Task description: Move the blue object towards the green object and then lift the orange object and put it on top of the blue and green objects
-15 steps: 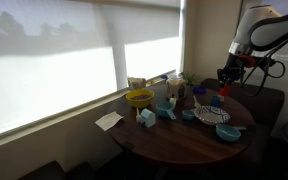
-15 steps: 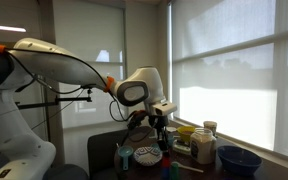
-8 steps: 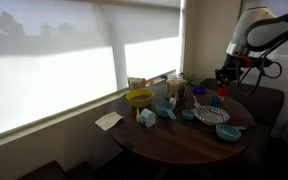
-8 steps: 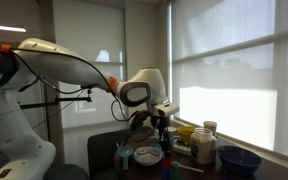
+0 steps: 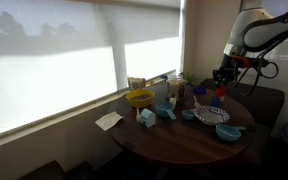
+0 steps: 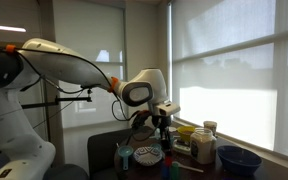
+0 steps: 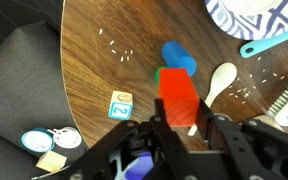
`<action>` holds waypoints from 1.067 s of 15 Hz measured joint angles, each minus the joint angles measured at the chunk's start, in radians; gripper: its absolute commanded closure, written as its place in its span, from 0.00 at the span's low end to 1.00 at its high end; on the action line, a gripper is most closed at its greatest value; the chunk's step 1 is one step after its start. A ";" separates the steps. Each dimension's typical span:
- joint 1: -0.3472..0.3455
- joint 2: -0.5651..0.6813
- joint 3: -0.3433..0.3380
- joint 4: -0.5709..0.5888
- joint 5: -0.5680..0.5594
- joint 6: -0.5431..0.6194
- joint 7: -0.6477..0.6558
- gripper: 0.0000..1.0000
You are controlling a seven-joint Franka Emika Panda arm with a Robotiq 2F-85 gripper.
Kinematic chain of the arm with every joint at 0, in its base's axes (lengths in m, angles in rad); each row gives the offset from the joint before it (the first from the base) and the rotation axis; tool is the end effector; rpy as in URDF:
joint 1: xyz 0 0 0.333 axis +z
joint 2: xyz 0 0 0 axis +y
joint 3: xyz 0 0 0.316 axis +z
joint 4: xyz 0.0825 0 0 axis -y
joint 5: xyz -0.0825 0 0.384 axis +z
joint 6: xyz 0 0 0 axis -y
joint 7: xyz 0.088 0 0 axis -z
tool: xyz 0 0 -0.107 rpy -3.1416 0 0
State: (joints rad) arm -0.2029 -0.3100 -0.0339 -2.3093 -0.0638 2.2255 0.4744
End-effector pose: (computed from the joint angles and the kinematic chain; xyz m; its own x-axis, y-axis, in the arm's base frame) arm 0.4616 -0.1143 0.4900 0.7557 -0.6167 0.2205 -0.6206 -0.7818 -0.0596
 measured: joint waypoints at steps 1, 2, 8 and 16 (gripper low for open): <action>0.003 0.003 0.000 0.002 0.000 0.000 0.000 0.92; 0.005 0.007 0.000 0.004 0.000 0.000 0.000 0.92; 0.010 0.021 0.000 0.013 0.000 0.005 0.000 0.92; 0.010 0.028 0.000 0.014 -0.001 0.006 0.000 0.92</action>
State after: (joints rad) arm -0.1924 -0.2823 -0.0336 -2.2950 -0.0644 2.2317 0.4742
